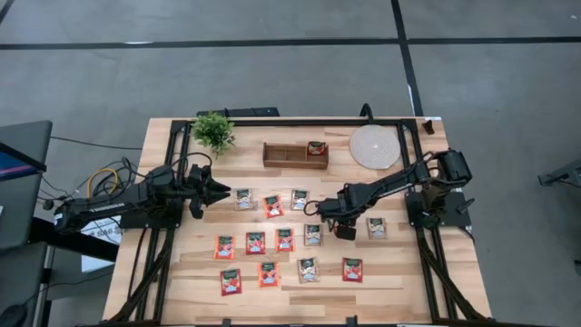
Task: Pick & Place Tea
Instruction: Put the red tea bag into the right section of the wooden organizer
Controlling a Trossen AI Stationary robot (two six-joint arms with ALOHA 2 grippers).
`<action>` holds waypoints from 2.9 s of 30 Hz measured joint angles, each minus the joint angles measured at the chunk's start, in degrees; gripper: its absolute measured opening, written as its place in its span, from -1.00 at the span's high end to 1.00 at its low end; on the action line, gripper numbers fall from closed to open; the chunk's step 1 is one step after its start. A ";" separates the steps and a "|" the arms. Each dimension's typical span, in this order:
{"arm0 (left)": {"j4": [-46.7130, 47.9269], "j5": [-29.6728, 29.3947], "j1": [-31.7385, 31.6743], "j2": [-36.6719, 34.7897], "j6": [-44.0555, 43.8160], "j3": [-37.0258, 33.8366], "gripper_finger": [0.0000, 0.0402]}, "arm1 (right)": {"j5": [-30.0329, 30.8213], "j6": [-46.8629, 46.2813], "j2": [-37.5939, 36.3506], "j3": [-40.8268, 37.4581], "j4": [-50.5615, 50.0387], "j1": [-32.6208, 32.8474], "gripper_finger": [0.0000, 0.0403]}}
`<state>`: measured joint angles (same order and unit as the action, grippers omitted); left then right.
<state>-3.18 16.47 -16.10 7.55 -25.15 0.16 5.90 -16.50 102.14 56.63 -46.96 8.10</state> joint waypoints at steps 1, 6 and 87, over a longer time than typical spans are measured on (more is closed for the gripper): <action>0.00 0.01 0.01 0.00 0.01 0.00 0.47 | -0.01 -0.12 0.02 -0.01 0.00 0.00 0.48; 0.00 0.01 0.00 0.00 0.00 0.00 0.47 | -0.93 -1.50 0.08 -0.06 -0.06 0.00 0.67; 0.00 0.00 0.00 0.00 -0.02 0.00 0.47 | 21.02 39.65 0.30 25.06 -1.03 -23.66 1.00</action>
<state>-3.18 16.47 -16.10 7.55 -25.17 0.16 26.93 23.15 102.43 81.69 -47.99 -15.56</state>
